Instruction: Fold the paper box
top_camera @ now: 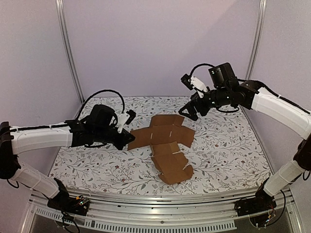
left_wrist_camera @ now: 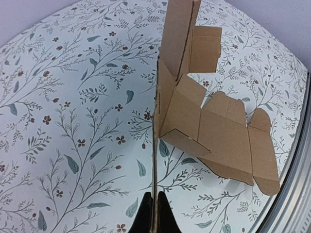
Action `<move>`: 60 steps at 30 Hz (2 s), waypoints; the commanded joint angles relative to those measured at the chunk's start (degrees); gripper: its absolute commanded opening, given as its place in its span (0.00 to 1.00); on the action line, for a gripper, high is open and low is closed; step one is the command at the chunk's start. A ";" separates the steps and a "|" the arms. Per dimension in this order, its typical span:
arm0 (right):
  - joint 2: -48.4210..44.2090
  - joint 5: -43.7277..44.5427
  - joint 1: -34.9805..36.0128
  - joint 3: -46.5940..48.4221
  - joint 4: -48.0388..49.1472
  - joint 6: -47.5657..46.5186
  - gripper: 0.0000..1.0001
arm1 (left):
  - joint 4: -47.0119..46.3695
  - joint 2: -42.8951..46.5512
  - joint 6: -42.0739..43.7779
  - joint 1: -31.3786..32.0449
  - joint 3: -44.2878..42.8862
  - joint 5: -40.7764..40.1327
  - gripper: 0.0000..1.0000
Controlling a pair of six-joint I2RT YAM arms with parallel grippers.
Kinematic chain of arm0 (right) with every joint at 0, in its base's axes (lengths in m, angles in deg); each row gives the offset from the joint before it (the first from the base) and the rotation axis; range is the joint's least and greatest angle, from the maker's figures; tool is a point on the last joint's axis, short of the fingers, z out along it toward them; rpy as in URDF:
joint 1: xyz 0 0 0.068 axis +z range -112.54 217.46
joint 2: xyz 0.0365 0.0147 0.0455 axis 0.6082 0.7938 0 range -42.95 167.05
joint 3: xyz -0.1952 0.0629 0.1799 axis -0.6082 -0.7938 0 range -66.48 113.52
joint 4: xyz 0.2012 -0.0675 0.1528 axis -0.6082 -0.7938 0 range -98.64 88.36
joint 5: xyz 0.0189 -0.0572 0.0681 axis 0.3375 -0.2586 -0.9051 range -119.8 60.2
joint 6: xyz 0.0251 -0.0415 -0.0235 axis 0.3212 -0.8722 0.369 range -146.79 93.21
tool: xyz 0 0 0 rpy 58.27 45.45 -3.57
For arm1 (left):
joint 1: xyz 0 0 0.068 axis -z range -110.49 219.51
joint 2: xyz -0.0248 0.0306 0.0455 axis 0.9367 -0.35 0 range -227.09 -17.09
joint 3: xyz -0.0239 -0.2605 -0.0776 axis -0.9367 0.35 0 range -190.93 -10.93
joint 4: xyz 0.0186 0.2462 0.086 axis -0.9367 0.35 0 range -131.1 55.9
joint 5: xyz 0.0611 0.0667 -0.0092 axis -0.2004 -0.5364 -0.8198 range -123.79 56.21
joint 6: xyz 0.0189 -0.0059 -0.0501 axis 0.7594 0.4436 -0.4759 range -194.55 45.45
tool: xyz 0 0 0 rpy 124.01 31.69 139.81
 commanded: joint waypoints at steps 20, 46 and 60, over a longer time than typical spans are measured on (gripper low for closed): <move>16.69 -1.47 -1.84 10.19 -10.87 -13.96 0.89 | 6.76 -5.62 9.00 5.95 -5.70 -2.88 0.00; 19.63 -6.40 -2.04 14.15 -15.29 -13.49 0.63 | 7.10 -7.55 8.70 6.24 -5.53 -8.19 0.00; 10.65 -15.68 -2.02 3.71 -11.30 -0.87 0.63 | 6.74 -7.12 7.89 6.24 -5.39 -8.37 0.00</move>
